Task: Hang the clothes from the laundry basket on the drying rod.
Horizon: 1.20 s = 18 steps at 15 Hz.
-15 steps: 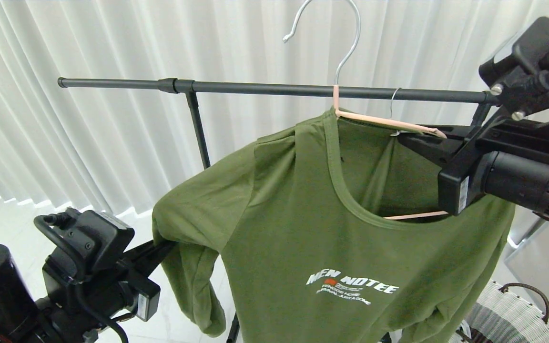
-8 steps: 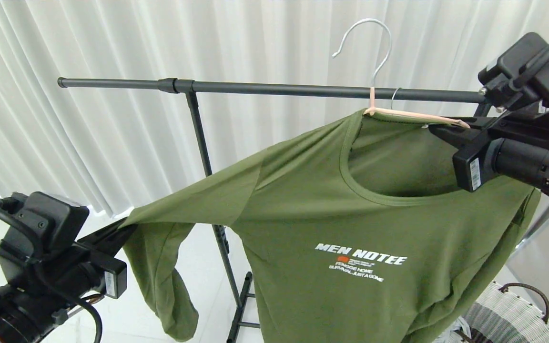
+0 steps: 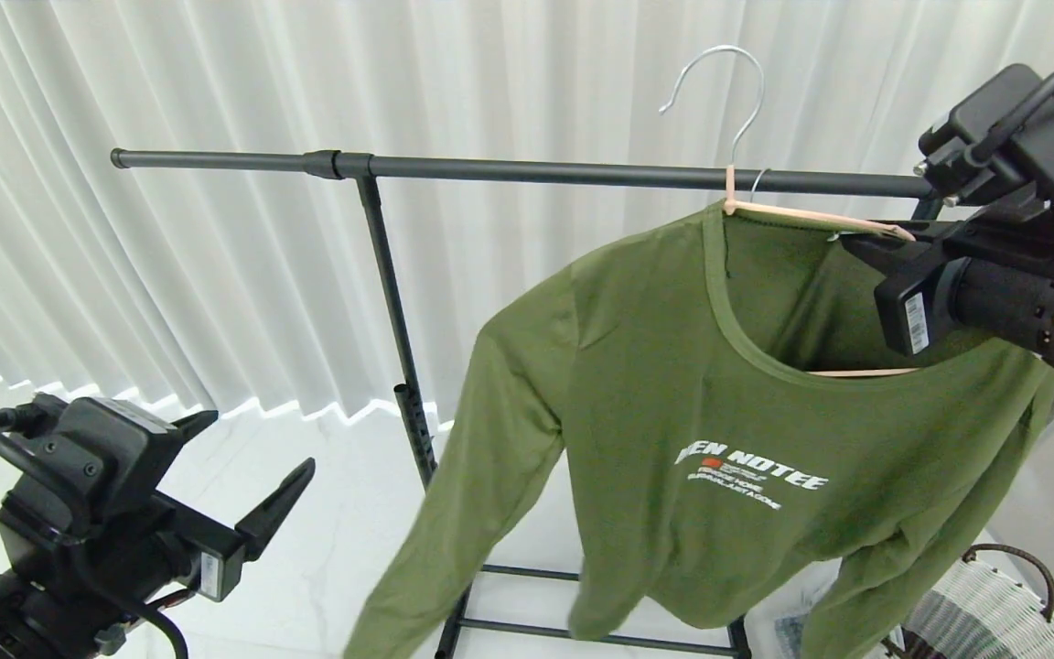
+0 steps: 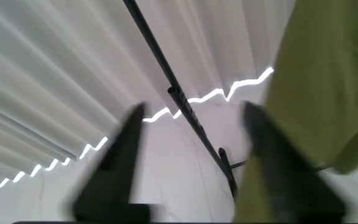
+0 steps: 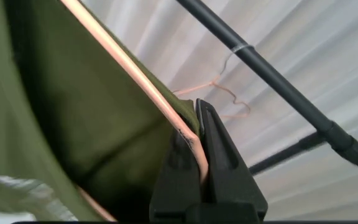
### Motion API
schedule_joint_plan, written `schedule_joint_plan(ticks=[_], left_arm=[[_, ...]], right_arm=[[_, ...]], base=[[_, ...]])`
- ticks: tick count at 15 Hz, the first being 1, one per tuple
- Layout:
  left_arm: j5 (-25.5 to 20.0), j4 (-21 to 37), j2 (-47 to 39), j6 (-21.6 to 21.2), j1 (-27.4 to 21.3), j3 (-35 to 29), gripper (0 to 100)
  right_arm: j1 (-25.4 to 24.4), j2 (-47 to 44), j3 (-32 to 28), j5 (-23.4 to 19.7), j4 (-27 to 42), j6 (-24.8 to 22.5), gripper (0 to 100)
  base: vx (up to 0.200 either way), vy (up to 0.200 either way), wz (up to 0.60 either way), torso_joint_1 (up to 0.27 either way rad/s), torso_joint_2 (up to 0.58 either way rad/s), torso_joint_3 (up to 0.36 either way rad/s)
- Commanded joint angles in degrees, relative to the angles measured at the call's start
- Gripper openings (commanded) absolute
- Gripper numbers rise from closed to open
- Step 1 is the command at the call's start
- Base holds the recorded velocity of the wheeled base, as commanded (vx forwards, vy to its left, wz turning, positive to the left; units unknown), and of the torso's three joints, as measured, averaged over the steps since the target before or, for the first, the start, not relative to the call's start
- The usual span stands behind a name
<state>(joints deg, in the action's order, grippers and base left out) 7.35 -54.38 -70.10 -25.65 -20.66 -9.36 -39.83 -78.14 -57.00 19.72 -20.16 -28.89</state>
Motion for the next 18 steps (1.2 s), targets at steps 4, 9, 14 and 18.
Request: schedule_joint_plan(ticks=[4, 9, 14, 18], left_arm=[[0.1, -0.2, 0.8, -3.9, 0.1, 0.0, 100], [0.0, -0.2, 1.6, -5.3, 0.1, 0.0, 100], [0.0, -0.2, 1.7, -5.3, 0.1, 0.0, 100], [0.0, -0.2, 1.6, -5.3, 0.1, -0.1, 100]], right_arm=[[1.9, -4.7, -0.7, 10.5, -0.2, 0.0, 0], [2.6, -10.1, -3.5, 23.0, -0.7, 4.5, 0], [2.5, -11.3, -4.8, 25.1, -1.0, 5.8, 0], [2.7, -11.3, -4.9, 25.2, -1.0, 5.8, 0]], base=[[0.0, 0.0, 0.0, 0.0, 0.0, 0.0], [0.0, 0.0, 0.0, 0.0, 0.0, 0.0], [0.0, 0.04, 0.0, -0.001, 0.0, 0.0], [0.0, 0.2, 0.0, -0.001, 0.0, 0.008]])
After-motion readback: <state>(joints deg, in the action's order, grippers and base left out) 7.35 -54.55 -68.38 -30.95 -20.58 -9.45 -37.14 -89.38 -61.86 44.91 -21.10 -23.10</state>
